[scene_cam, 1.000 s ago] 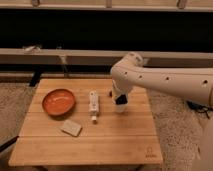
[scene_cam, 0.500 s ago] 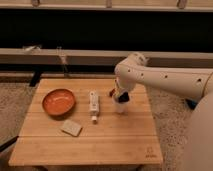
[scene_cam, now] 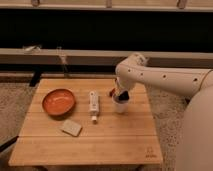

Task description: Place the eraser in the ceramic cup

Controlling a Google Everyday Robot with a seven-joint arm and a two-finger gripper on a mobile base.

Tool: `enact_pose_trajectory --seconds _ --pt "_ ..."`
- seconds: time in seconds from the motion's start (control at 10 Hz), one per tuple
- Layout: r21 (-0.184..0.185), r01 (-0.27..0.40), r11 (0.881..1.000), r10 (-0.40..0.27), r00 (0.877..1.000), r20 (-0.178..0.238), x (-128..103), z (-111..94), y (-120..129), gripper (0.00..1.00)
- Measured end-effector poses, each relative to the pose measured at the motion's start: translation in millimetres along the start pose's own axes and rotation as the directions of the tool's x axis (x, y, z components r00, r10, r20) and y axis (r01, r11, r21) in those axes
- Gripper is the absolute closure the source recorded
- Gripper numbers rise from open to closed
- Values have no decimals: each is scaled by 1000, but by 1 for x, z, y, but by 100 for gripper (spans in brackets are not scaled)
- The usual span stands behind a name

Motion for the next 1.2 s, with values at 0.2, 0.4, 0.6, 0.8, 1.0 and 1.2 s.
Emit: enact_pose_trajectory --seconds 0.2,0.4,0.6,0.8,1.0,1.2 --pt "-3 6 1000 -6 1000 3 -2 6 2 63" --pt "-5 10 1000 -10 1000 0 -3 13 4 45" --pt "-7 13 1000 -13 1000 -7 -2 20 5 24" --pt "-9 18 1000 -18 1000 -10 -3 24 6 20" --pt "-9 23 1000 -23 1000 -13 -1 24 6 20" --pt "-7 26 1000 -27 1000 -13 -1 23 6 20"
